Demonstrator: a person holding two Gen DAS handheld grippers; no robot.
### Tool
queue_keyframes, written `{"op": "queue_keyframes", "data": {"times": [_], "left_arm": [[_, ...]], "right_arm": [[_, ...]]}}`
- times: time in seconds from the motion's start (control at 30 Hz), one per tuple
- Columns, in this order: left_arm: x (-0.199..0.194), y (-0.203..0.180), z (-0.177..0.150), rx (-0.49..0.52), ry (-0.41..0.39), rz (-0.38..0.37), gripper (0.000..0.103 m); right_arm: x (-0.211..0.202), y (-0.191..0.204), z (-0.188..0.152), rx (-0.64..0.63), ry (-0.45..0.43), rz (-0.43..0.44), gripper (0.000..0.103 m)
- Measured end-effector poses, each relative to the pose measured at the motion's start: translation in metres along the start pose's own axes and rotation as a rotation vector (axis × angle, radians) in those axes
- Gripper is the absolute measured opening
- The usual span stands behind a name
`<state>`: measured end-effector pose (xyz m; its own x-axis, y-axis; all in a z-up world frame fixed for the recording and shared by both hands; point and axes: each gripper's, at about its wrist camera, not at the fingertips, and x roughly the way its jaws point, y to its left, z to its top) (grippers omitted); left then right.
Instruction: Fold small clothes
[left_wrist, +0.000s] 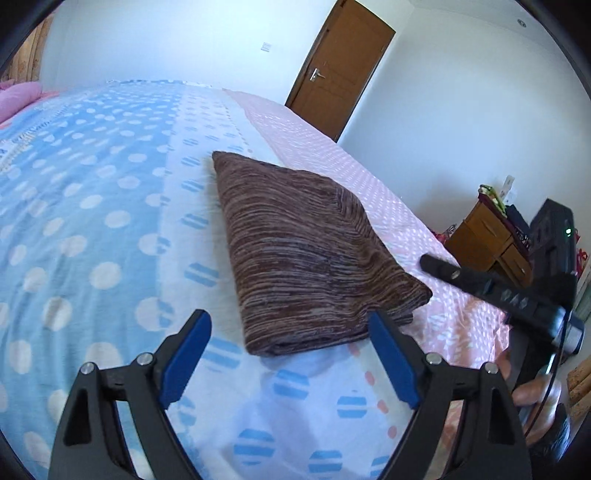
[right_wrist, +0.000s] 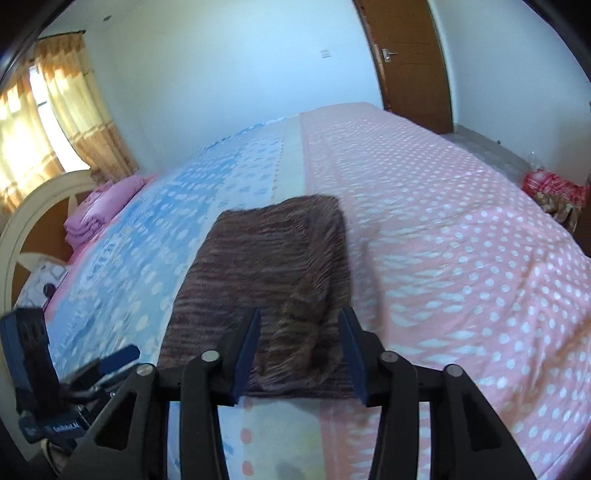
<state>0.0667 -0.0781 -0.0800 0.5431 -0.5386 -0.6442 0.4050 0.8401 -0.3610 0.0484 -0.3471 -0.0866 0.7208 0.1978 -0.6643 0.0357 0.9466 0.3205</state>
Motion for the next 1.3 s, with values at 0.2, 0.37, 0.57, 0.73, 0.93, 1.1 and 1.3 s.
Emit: {"op": "queue_keyframes", "data": {"times": [0.2,0.37,0.57,0.73,0.93,1.1,1.3], "left_arm": [[-0.01,0.006,-0.002,0.021,-0.009,0.027,0.089],[-0.011,0.016,0.008,0.002,-0.022,0.016,0.089],[0.002,0.02,0.041,0.037,-0.021,0.057,0.091],[0.037,0.011,0.072,0.08,-0.02,0.095,0.091],[0.096,0.004,0.096,0.083,0.037,0.154,0.091],[0.134,0.01,0.088,0.098,0.089,0.247,0.082],[0.139,0.027,0.078,0.028,0.1,0.223,0.092]], "right_arm": [[0.032,-0.006,-0.025,0.022,0.097,-0.1,0.003],[0.03,-0.04,-0.054,0.218,0.119,0.027,0.0],[0.004,-0.032,-0.034,0.131,0.121,0.023,0.0],[-0.021,-0.017,0.019,0.034,-0.05,-0.04,0.01],[0.033,-0.027,0.059,0.043,-0.043,-0.078,0.068],[0.073,-0.038,0.057,0.052,-0.003,-0.092,0.068],[0.094,-0.052,0.052,0.094,0.012,-0.054,0.068]]}}
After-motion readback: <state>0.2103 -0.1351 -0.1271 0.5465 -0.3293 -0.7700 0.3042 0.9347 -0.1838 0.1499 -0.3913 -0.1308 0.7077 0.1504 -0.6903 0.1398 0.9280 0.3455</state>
